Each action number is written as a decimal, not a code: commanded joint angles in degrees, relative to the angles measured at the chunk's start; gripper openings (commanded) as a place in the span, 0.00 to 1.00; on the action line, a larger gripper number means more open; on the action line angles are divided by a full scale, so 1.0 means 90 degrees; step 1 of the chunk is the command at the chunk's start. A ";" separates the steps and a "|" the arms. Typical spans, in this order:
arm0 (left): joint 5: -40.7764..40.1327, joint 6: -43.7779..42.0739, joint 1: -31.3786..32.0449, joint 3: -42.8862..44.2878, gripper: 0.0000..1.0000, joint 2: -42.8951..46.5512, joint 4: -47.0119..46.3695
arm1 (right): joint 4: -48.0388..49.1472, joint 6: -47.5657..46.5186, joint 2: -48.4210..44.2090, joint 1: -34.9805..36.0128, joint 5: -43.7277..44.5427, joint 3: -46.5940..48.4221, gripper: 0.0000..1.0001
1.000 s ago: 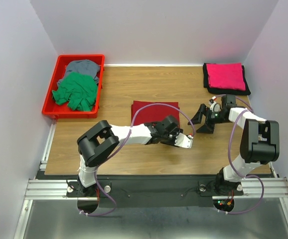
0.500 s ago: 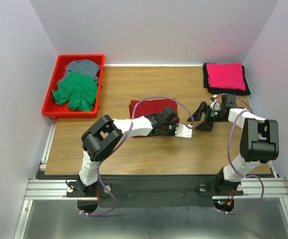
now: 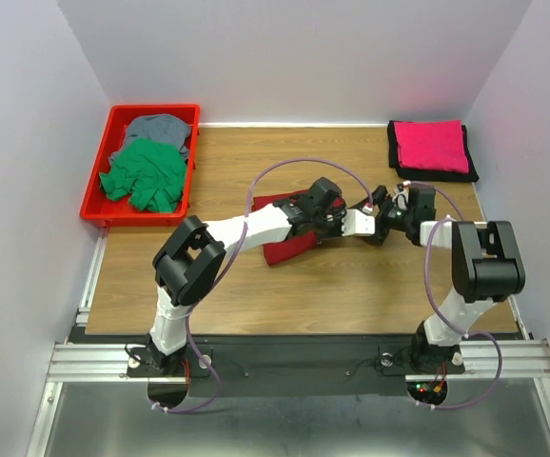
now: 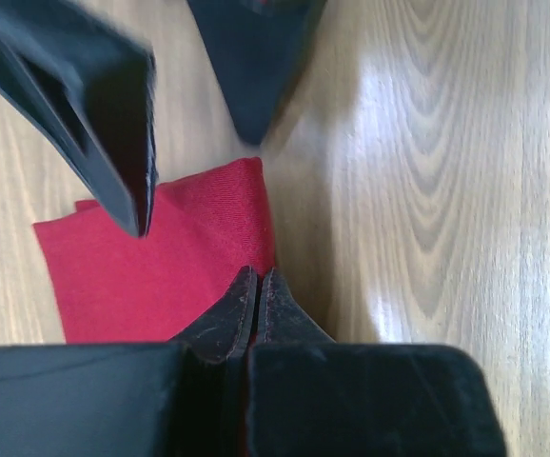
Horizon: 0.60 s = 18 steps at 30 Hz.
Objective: Fold and stack the t-shirts
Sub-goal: Neatly place the folded tshirt to the corner
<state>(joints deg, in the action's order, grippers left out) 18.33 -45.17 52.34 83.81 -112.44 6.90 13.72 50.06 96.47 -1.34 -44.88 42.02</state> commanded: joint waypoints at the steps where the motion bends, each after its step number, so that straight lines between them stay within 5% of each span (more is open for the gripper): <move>1: 0.0327 0.0146 -0.0005 0.0424 0.00 0.0082 0.0122 | 0.1503 0.0853 0.0598 0.0140 0.0309 0.0125 0.95; 9: 0.0288 -0.0020 -0.0014 0.0580 0.00 0.0033 0.0298 | 0.2001 0.1390 0.1595 0.0550 0.0885 0.0712 0.78; 18: 0.0425 0.0116 -0.0063 0.0561 0.00 0.0033 0.0240 | 0.2285 0.1352 0.2230 0.0755 0.1081 0.0887 0.71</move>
<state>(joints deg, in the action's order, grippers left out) 20.38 -44.62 51.99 86.15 -112.55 10.13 32.80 63.48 113.03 4.12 -39.57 48.73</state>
